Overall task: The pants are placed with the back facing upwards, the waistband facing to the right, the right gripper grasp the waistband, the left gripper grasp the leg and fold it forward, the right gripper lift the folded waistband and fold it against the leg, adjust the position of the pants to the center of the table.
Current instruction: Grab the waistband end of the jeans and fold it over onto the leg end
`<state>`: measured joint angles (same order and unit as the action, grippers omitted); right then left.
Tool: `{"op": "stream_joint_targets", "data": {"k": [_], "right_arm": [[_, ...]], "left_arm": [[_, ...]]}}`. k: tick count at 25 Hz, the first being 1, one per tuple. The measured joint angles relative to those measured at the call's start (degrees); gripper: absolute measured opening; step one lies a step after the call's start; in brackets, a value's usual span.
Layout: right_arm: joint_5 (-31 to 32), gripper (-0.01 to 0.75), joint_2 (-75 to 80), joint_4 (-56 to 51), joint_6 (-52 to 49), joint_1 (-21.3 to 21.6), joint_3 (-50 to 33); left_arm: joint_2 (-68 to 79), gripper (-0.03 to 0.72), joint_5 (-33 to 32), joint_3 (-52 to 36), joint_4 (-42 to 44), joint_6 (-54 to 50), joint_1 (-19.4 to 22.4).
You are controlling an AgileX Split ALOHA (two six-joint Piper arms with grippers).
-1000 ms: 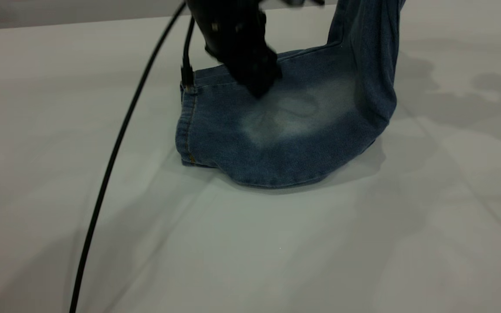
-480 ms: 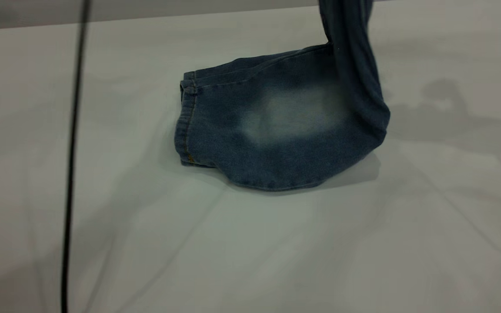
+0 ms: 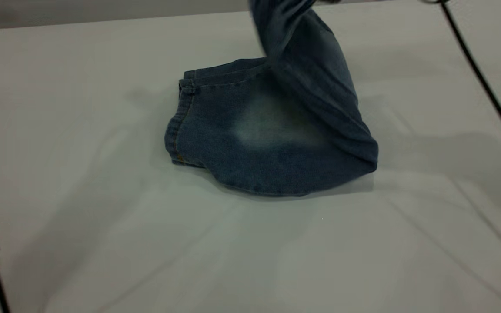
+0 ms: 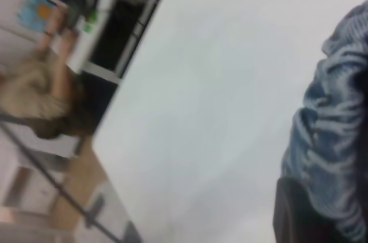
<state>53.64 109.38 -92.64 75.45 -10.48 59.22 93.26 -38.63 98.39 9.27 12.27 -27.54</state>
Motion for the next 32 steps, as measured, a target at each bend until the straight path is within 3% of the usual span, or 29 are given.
{"op": "stream_joint_targets", "data": {"k": [7, 14, 20, 27, 32], "right_arm": [[-13.75, 0.083, 2.41, -0.93, 1.61, -9.21, 0.00], [-17.19, 0.106, 8.22, -3.72, 5.35, -13.55, 0.05], [-19.27, 0.288, 10.26, -7.36, 12.75, -13.56, 0.62], [-13.87, 0.515, 9.94, -7.42, 14.68, -13.56, 1.33], [-11.47, 0.547, 9.87, -7.22, 13.43, -13.56, 1.27]], "left_arm": [[-7.64, 0.342, -4.50, 0.06, 1.73, 0.00, 0.00], [-9.73, 0.342, -7.54, 0.06, 2.88, 0.00, 0.00], [-9.83, 0.342, -8.89, 0.06, 2.54, 0.00, 0.00], [-9.88, 0.342, -8.82, 0.06, 2.54, -0.81, 0.00], [-10.02, 0.342, -9.30, 0.01, 2.54, -0.92, 0.00]]}}
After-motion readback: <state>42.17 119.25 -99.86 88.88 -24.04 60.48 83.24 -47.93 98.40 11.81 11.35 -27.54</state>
